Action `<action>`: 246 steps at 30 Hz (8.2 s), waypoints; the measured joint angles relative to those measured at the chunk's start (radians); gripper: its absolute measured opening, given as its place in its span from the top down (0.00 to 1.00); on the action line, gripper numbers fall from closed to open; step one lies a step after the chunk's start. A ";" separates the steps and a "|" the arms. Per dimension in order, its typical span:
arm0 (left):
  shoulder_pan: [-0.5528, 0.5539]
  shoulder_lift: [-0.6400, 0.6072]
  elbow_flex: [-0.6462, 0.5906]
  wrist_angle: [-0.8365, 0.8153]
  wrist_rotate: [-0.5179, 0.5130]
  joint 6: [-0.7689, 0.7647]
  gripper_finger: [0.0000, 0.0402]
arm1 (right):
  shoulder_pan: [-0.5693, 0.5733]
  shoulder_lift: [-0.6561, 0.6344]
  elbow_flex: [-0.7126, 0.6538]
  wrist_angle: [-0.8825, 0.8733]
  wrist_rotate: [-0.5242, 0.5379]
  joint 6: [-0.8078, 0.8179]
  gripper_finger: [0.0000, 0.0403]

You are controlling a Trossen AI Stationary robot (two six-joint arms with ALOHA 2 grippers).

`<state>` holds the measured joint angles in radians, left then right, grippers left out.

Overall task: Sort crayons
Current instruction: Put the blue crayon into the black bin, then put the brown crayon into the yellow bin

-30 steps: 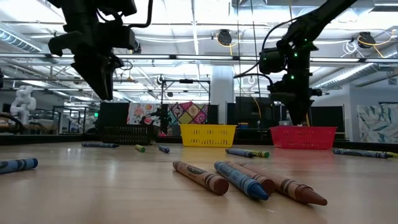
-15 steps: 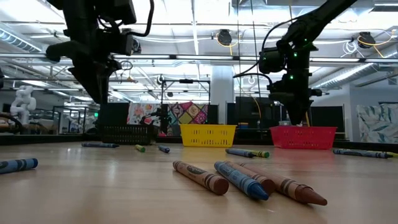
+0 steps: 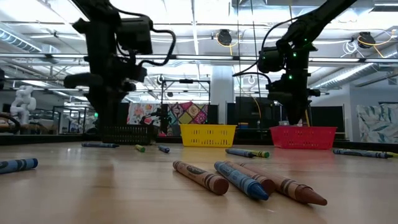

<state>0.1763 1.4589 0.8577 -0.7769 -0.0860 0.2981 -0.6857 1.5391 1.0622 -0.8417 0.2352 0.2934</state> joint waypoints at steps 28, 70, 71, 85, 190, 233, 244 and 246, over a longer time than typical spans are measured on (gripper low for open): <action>0.108 0.060 -0.106 0.064 0.090 0.090 0.78 | 0.000 0.000 0.000 0.005 0.000 -0.025 0.81; 0.133 -0.088 -0.139 0.035 0.087 0.060 1.00 | 0.000 0.000 0.000 0.047 -0.004 -0.018 0.81; 0.138 -0.098 -0.137 0.034 0.072 0.067 1.00 | 0.000 0.000 0.000 0.047 -0.004 -0.018 0.81; 0.275 -0.146 -0.014 0.026 0.055 0.166 1.00 | 0.000 0.000 0.000 0.047 -0.057 -0.017 0.81; 0.522 0.038 -0.006 0.245 -0.020 0.121 0.91 | 0.002 0.000 0.000 0.105 -0.054 0.062 0.81; 0.462 0.059 0.050 0.184 -0.060 0.160 0.84 | 0.027 0.000 0.000 0.108 -0.049 0.066 0.81; 0.461 0.059 0.050 0.211 -0.109 0.154 0.82 | 0.027 0.000 0.000 0.107 -0.053 0.068 0.81; 0.461 0.059 0.050 0.211 -0.110 0.154 0.82 | 0.027 0.000 0.000 0.108 -0.053 0.068 0.81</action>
<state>0.6369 1.5177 0.9081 -0.5659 -0.1959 0.4523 -0.6590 1.5391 1.0622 -0.7336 0.1820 0.3613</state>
